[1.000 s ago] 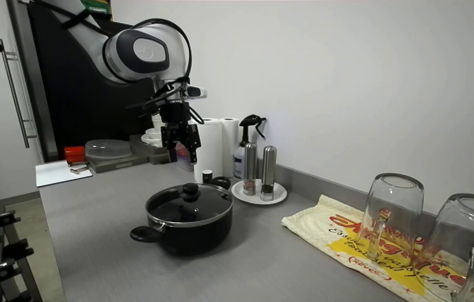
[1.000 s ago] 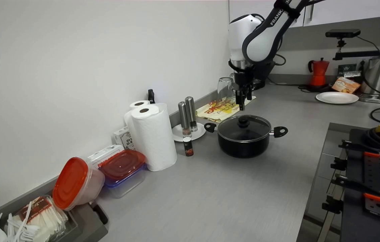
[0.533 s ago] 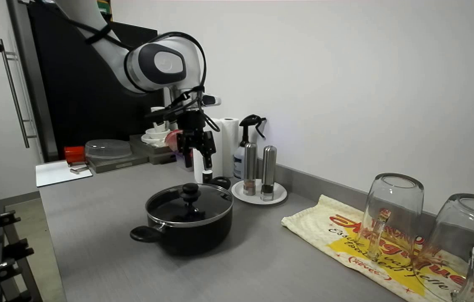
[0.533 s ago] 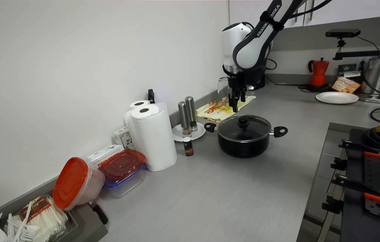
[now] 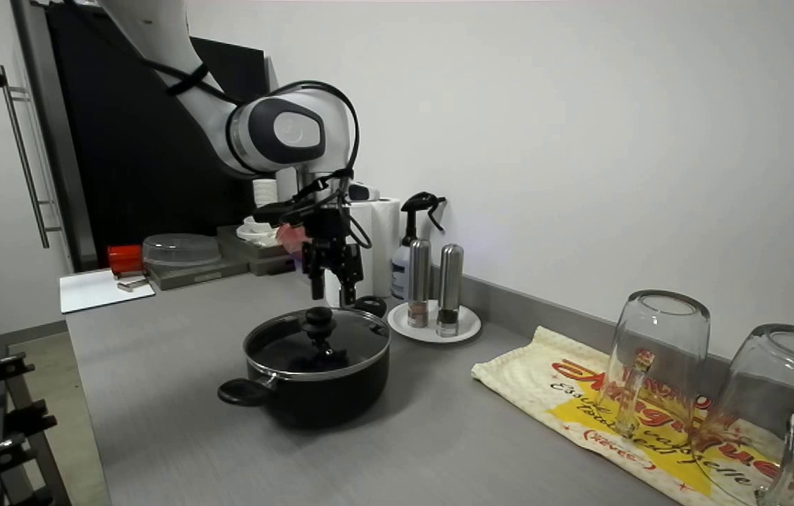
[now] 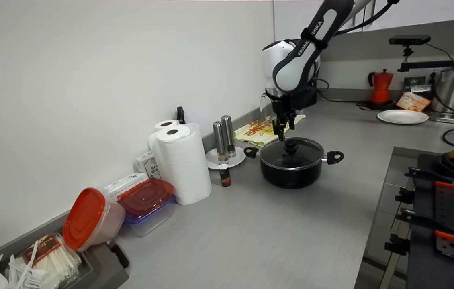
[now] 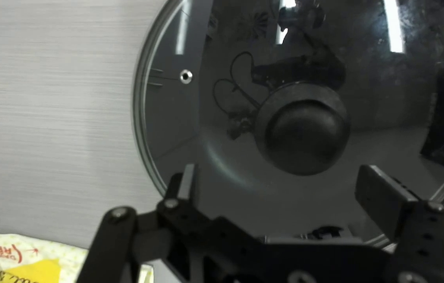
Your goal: Pick up the glass lid from the black pot and put it on the countertop.
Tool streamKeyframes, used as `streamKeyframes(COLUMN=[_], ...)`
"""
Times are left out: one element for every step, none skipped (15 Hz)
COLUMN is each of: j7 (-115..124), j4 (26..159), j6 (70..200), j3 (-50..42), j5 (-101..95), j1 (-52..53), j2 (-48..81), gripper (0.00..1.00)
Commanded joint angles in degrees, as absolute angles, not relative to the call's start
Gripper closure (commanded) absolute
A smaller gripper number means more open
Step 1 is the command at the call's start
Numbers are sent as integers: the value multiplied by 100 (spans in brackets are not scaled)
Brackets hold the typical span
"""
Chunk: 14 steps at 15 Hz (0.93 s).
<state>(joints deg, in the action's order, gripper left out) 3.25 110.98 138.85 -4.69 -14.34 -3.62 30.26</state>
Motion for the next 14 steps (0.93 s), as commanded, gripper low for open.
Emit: streamKeyframes(j7=[184, 177, 170, 167, 162, 161, 160, 161, 158, 158, 157, 100, 86, 72], j4=[10875, 10862, 10847, 10832, 10818, 10813, 10817, 10822, 10828, 10829, 10825, 10826, 10821, 10815], j6=[13525, 13471, 13418, 13373, 13337, 13317, 13295, 13276, 13256, 13237, 13214, 13205, 13181, 13167], j3=[-405, -393, -382, -375, -372, -374, -379, -383, -385, -387, -386, -370, -371, -370], j5=[-1095, -1039, -995, -957, -924, -898, -887, -882, -881, -881, -878, -872, -878, -873], j1=[-337, -337, -340, -344, -349, -351, -352, -353, -356, -358, -361, -378, -379, -384], j2=[3174, 3186, 3198, 3210, 3228, 3245, 3265, 3278, 3293, 3306, 3320, 3329, 3334, 3341], gripper=[0, 0, 0, 0, 0, 0, 0, 0, 0, 0, 0, 10, 26, 33])
